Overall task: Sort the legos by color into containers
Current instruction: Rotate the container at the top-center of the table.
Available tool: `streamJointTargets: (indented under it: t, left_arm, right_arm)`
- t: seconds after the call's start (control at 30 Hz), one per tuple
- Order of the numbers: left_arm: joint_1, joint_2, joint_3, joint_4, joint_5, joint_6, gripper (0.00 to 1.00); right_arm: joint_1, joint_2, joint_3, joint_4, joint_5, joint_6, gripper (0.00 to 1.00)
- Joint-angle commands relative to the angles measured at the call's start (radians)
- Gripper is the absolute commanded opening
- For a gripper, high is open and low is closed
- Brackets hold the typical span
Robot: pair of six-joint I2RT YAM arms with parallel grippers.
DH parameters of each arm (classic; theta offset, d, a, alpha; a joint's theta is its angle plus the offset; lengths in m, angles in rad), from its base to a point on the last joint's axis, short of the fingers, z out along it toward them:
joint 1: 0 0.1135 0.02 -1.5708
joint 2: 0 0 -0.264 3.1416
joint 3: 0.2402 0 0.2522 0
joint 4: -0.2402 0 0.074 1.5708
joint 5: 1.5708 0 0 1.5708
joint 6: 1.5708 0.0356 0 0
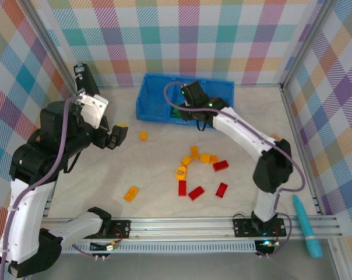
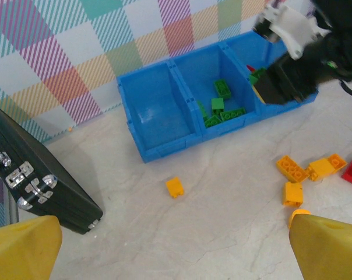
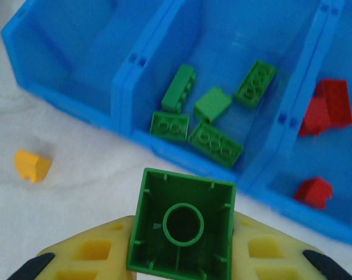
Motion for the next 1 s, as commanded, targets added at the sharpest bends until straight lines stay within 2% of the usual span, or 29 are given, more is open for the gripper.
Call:
streamJointTargets:
  t: [0.0,0.2,0.33,0.43,0.63,0.87,0.97]
  left_arm:
    - [-0.01,-0.007,-0.011,-0.057,-0.037,-0.024,1.0]
    - [-0.01,-0.053,-0.122,-0.037,-0.037,-0.098,1.0]
    - [-0.006,-0.067,-0.213,-0.019,-0.122,-0.194,1.0]
    - [0.008,-0.057,-0.28,-0.008,-0.12,-0.257,1.0]
    - [0.038,-0.032,-0.366,0.103,-0.043,-0.31,1.0]
    - [0.051,0.044,-0.511,0.283,0.021,-0.428,1.0]
    - [0.052,0.115,-0.585,0.365,0.026,-0.452,0.93]
  right_arm:
    - [-0.034,0.146,0.126,0.009,-0.025,-0.079,0.25]
    - [-0.092,0.381,0.326,-0.001,-0.031,-0.034,0.28]
    - [-0.128,0.492,0.451,-0.064,-0.09,0.022,0.36]
    - [-0.144,0.535,0.509,-0.117,-0.118,0.039,0.44]
    - [-0.169,0.506,0.439,-0.135,-0.126,0.028,0.57]
    - [-0.169,0.354,0.208,-0.048,-0.155,0.01,0.62]
    - [-0.17,0.286,0.167,-0.035,-0.158,-0.008,0.64]
